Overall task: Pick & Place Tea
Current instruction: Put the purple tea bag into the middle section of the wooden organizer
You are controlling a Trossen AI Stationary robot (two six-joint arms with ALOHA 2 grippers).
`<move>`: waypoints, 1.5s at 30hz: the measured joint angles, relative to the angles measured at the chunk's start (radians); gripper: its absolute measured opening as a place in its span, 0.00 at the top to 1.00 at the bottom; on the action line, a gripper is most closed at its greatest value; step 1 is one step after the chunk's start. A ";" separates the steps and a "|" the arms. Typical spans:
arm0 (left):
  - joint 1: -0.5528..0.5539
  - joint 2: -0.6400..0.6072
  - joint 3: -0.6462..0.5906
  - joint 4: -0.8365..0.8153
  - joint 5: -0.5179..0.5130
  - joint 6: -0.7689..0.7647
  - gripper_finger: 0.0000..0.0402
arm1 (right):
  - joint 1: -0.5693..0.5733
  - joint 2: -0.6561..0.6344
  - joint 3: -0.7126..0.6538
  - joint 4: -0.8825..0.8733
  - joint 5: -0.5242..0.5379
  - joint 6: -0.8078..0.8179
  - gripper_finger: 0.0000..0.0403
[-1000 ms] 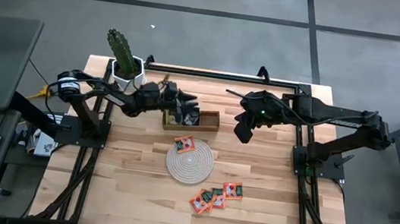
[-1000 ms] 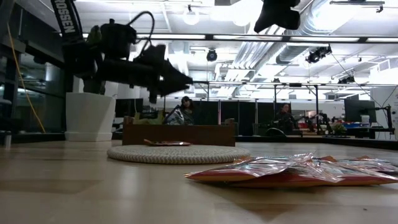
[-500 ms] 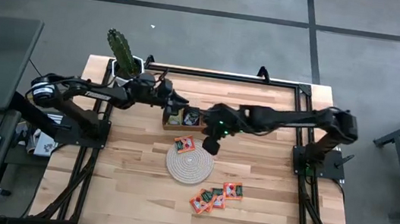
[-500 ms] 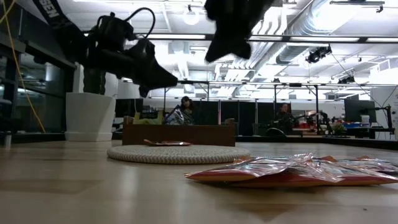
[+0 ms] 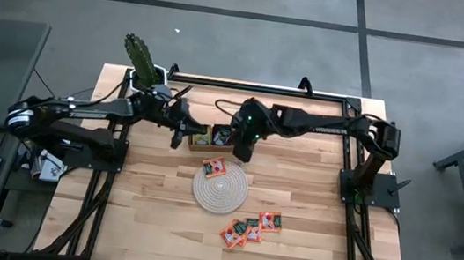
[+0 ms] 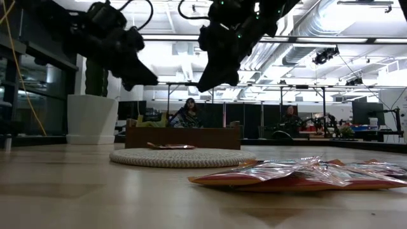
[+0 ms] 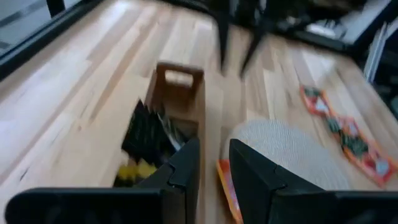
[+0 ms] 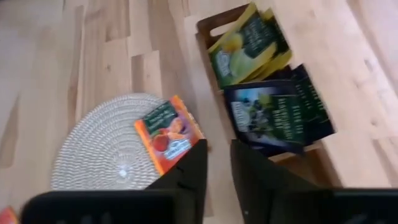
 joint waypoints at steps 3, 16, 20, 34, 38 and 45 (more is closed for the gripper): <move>-0.038 -0.085 0.000 -0.117 -0.047 0.028 0.79 | -0.046 0.000 0.000 0.005 -0.056 -0.045 0.73; -0.283 -0.283 -0.001 -0.316 -0.337 -0.076 0.79 | -0.161 0.067 0.000 0.045 -0.141 -0.173 0.52; -0.344 -0.300 -0.001 -0.327 -0.400 -0.107 0.79 | -0.157 0.113 0.000 0.055 -0.153 -0.188 0.54; -0.485 -0.304 -0.001 -0.369 -0.538 -0.189 0.79 | -0.161 0.156 0.000 0.101 -0.151 -0.193 0.58; -0.498 -0.304 -0.001 -0.368 -0.555 -0.193 0.79 | -0.163 0.168 0.000 0.102 -0.145 -0.189 0.57; -0.497 -0.304 -0.001 -0.367 -0.556 -0.205 0.79 | -0.164 0.200 0.000 0.110 -0.150 -0.163 0.58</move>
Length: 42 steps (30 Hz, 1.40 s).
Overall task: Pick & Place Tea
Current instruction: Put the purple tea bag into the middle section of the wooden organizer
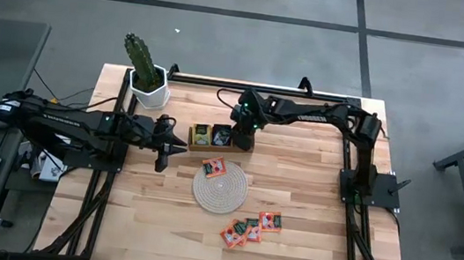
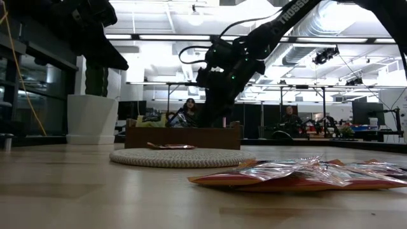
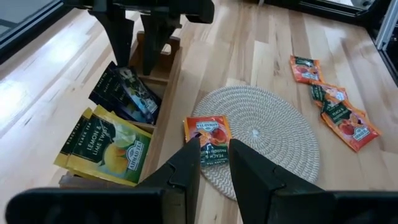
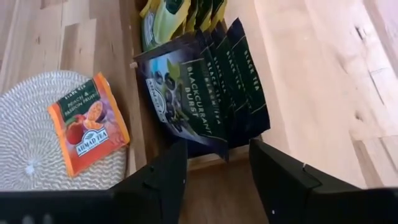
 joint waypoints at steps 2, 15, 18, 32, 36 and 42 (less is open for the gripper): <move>0.000 0.000 0.000 -0.001 0.000 0.000 0.79 | 0.000 0.001 0.000 -0.001 0.000 0.000 0.59; 0.000 0.000 0.000 -0.001 0.000 0.000 0.79 | 0.001 0.002 0.000 -0.003 0.003 0.004 0.75; 0.000 0.000 0.000 -0.002 0.000 0.000 0.79 | 0.001 0.002 0.000 -0.003 0.004 0.004 0.83; 0.000 0.000 0.000 -0.023 0.000 0.000 0.79 | 0.000 -0.003 0.000 -0.008 0.007 0.017 0.99; 0.000 0.000 0.000 -0.023 -0.001 0.000 0.79 | 0.000 -0.030 0.000 -0.029 0.017 0.014 1.00; 0.001 0.000 0.000 -0.023 -0.001 0.000 0.79 | 0.000 -0.058 0.003 -0.054 0.030 -0.008 1.00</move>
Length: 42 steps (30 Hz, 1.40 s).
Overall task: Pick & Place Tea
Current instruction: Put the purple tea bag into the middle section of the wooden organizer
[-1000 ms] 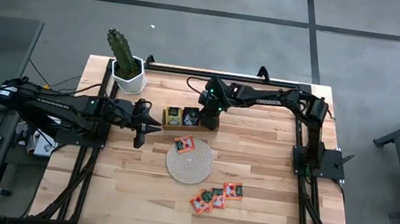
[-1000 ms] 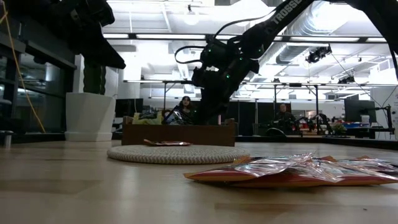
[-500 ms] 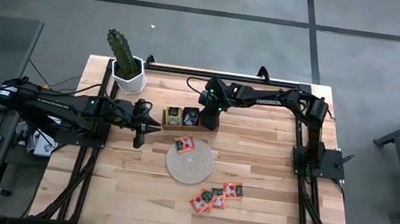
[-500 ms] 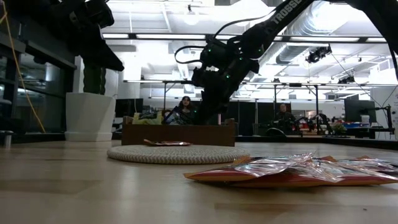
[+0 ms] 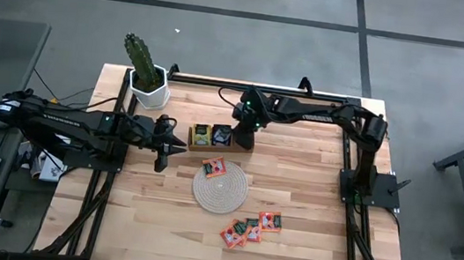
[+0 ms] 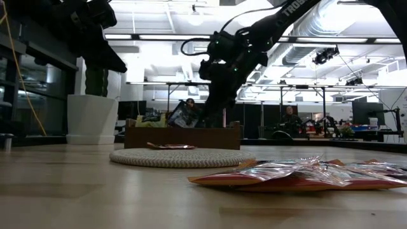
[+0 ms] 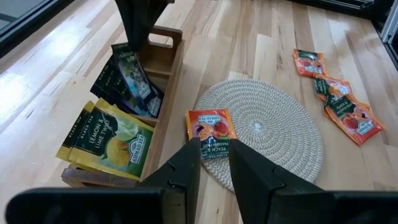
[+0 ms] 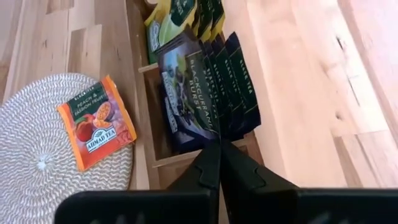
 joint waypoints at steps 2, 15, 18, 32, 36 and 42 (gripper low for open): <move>0.000 0.000 0.000 0.000 0.000 0.000 0.79 | 0.002 -0.001 0.000 -0.013 0.000 -0.011 1.00; 0.000 0.000 0.000 -0.003 0.000 0.000 0.79 | 0.037 -0.001 0.137 -0.186 0.051 -0.116 1.00; 0.000 0.000 0.000 -0.003 0.000 0.000 0.79 | 0.033 0.000 0.176 -0.218 0.064 -0.118 1.00; 0.000 0.000 0.000 -0.003 0.000 0.000 0.79 | 0.052 0.000 0.282 -0.369 0.077 -0.140 1.00; 0.000 0.000 0.000 -0.004 0.001 0.000 0.79 | 0.056 0.000 0.296 -0.372 0.082 -0.140 1.00; 0.000 0.000 0.000 -0.006 0.001 0.000 0.79 | 0.059 0.010 0.295 -0.420 0.084 -0.140 1.00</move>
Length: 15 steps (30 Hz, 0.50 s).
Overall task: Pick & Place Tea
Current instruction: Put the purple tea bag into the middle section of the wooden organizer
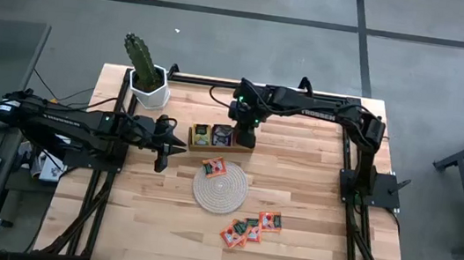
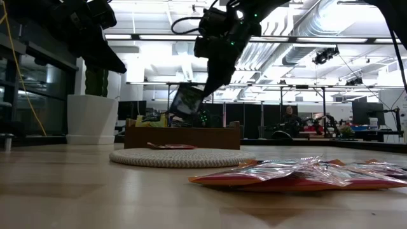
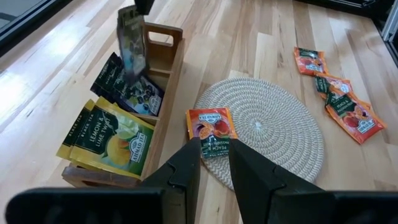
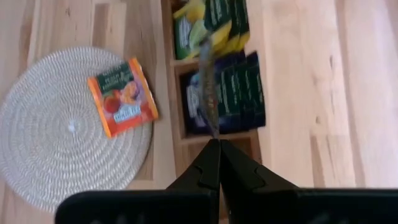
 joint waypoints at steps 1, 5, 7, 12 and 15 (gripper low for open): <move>0.000 0.000 0.000 0.000 0.000 0.000 0.79 | 0.002 0.004 0.000 0.001 -0.001 0.000 1.00; 0.000 0.000 0.000 -0.001 0.000 0.000 0.79 | 0.004 0.009 0.000 0.008 -0.001 0.014 1.00; 0.000 0.000 0.000 -0.001 0.000 0.000 0.79 | 0.004 0.012 0.000 0.010 -0.003 0.018 1.00; 0.000 0.000 0.000 0.000 0.000 0.000 0.79 | 0.008 0.022 0.010 -0.005 -0.001 0.017 1.00; 0.000 0.000 0.000 -0.001 0.000 0.000 0.79 | 0.012 0.047 0.048 -0.016 0.000 0.017 1.00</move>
